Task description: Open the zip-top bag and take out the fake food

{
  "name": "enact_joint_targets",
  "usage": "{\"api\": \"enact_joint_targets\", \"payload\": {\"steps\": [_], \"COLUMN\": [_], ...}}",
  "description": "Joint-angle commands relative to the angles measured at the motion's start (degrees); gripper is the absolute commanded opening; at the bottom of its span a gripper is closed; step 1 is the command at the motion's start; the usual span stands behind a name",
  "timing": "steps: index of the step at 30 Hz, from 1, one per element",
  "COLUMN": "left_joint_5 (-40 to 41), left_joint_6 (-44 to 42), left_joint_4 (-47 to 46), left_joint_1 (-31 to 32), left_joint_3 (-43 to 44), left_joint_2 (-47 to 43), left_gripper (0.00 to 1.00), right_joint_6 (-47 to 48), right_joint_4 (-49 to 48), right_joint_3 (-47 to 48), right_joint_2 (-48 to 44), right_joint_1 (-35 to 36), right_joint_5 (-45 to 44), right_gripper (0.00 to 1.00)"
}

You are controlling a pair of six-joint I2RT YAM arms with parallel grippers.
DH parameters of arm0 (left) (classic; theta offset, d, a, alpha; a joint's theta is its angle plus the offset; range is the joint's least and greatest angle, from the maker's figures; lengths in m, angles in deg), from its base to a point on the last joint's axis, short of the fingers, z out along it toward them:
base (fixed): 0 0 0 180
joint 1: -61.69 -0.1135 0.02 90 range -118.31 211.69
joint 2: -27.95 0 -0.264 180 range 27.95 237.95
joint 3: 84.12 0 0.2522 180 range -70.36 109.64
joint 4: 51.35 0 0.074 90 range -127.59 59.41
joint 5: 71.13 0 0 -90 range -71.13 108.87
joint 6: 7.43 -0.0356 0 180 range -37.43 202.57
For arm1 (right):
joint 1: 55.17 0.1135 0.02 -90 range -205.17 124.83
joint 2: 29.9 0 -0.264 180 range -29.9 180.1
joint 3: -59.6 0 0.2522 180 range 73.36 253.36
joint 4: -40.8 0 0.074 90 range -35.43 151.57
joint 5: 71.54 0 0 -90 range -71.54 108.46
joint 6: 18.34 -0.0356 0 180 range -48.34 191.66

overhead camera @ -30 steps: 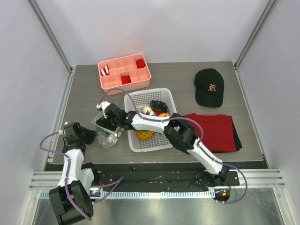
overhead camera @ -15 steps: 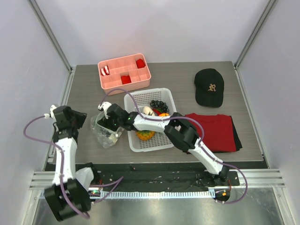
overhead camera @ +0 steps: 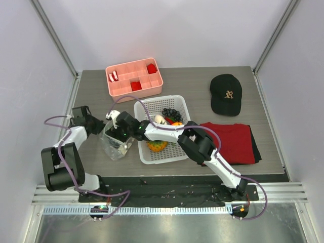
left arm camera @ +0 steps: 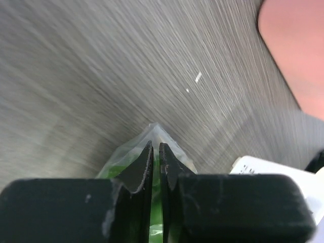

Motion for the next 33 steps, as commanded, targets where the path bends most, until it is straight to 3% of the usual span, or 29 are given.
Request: {"api": "enact_joint_targets", "payload": {"steps": [1,8,11,15,19,20,23,25,28,33], "left_joint_5": [0.7,0.2,0.0,2.7,5.3,5.7,6.7,8.2,9.1,4.6], "left_joint_6": [1.0,2.5,2.1,-0.6,-3.3,-3.2,-2.2,-1.1,1.2,4.9], "left_joint_4": [-4.0,-7.1,-6.5,-1.0,6.4,7.6,12.3,15.7,19.3,18.9], "left_joint_1": [3.2,6.9,7.1,7.0,6.8,6.8,6.5,6.5,6.2,5.1], "left_joint_3": [-0.8,-7.4,-8.9,-7.1,-2.9,-1.9,-1.1,-1.5,-3.5,-10.2], "left_joint_2": [1.2,-3.4,-6.7,-12.1,-19.4,-21.3,-27.7,-32.3,-37.9,-49.3], "left_gripper": [0.07,0.07,0.07,0.13,0.41,0.55,0.72,0.76,0.76,0.62], "right_joint_6": [0.8,-1.4,-2.7,-3.4,-3.4,-3.3,-3.6,-4.5,-6.4,-12.5], "right_joint_4": [-2.3,-3.3,-3.1,-2.2,-2.0,-2.0,-0.7,0.5,0.9,0.5], "right_joint_3": [1.7,3.7,3.9,2.9,-0.4,-0.9,-2.0,-2.4,-3.3,-4.7], "right_joint_2": [-2.9,-1.5,-1.9,-3.6,-6.8,-7.5,-9.5,-10.7,-12.5,-14.5], "right_joint_1": [0.0,0.0,-0.1,-0.2,-0.1,-0.2,-0.3,-0.4,-1.1,-3.4], "right_joint_5": [1.1,-0.5,-1.3,-1.7,-2.0,-1.9,-1.8,-1.6,0.4,7.1], "right_gripper": [0.99,0.91,0.82,0.57,0.35,0.26,0.19,0.17,0.16,0.15]}}
